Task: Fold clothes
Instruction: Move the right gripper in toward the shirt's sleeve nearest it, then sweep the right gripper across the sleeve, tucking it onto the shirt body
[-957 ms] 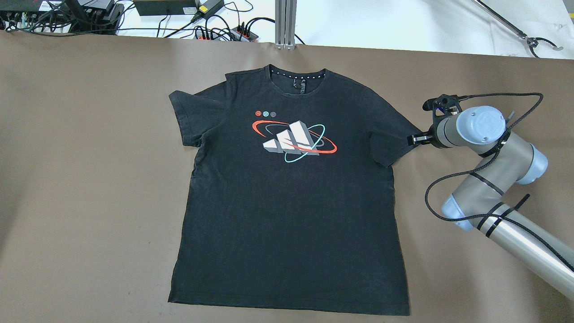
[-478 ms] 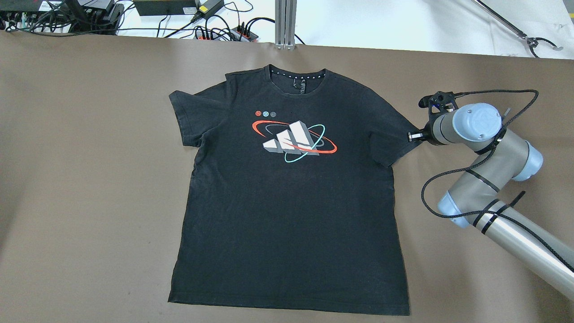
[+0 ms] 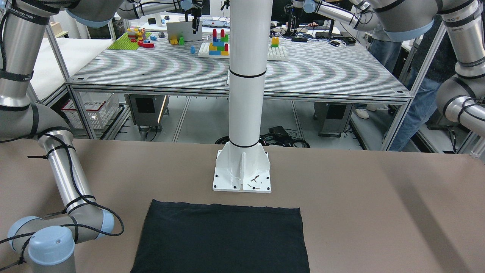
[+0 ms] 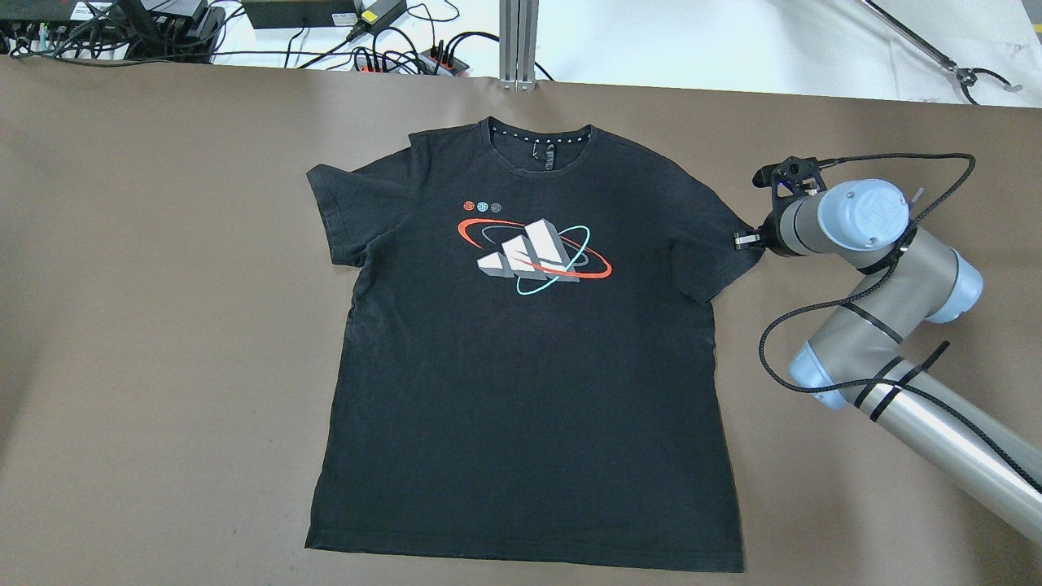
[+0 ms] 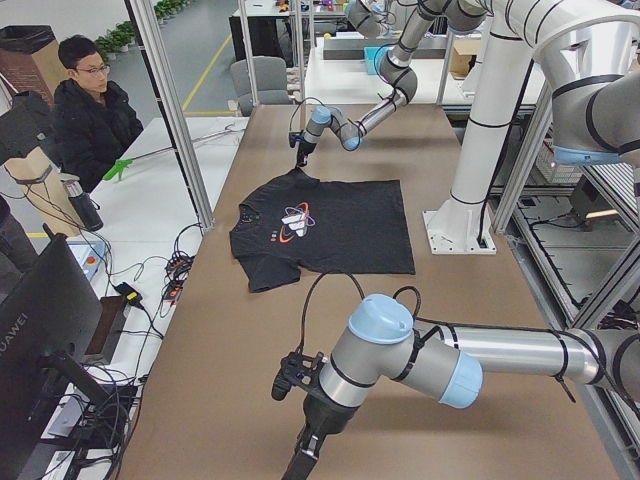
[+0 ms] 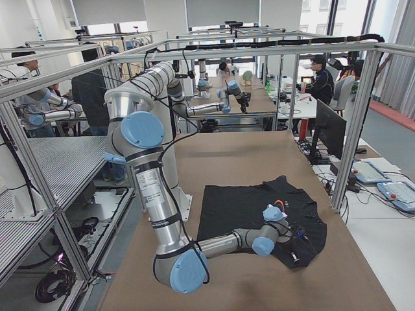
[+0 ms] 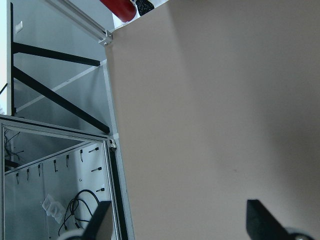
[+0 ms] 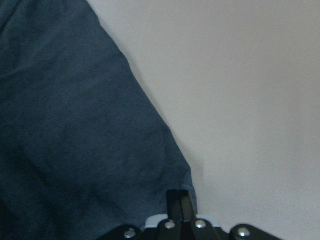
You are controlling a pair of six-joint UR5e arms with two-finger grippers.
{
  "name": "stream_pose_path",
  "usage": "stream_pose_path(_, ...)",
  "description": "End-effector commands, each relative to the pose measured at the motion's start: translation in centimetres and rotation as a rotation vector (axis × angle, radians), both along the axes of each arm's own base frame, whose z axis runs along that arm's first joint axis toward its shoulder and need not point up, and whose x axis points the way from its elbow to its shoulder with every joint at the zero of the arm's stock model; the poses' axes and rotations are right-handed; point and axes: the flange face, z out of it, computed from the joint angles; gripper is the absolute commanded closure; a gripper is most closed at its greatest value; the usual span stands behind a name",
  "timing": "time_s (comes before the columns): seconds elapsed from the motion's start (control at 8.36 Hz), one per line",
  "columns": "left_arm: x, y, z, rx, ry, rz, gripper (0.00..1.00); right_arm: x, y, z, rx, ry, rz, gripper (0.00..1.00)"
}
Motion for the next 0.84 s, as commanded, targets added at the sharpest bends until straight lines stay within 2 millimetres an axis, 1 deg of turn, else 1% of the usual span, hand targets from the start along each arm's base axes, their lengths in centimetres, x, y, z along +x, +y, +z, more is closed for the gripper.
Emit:
stream_pose_path(0.0,0.2,0.0,0.0,0.000,0.021,0.009,0.06,-1.8,-1.9,-6.8,0.009,-0.025,0.009,1.00)
stream_pose_path(0.12,0.2,0.0,0.0,-0.002,0.021,0.009,0.06,-3.7,-2.0,-9.7,-0.006,-0.039,0.009,1.00)
stream_pose_path(0.24,0.2,0.1,0.1,-0.002,0.021,0.009,0.06,-5.1,-2.3,-12.6,-0.037,-0.064,0.030,1.00)
stream_pose_path(0.36,0.2,0.1,0.2,-0.004,0.020,0.008,0.06,-5.7,-2.8,-14.0,-0.049,-0.069,0.040,1.00)
stream_pose_path(0.48,0.2,0.1,0.2,-0.003,0.019,0.010,0.06,-6.7,-2.8,-14.3,-0.056,-0.069,0.039,1.00)
stream_pose_path(0.6,0.3,0.0,0.3,-0.004,0.020,0.010,0.06,-7.6,-3.3,-15.1,-0.074,-0.082,0.055,1.00)
stream_pose_path(0.72,0.2,0.1,0.3,-0.004,0.021,0.010,0.06,-9.9,-3.1,-16.0,-0.103,-0.099,0.065,1.00)
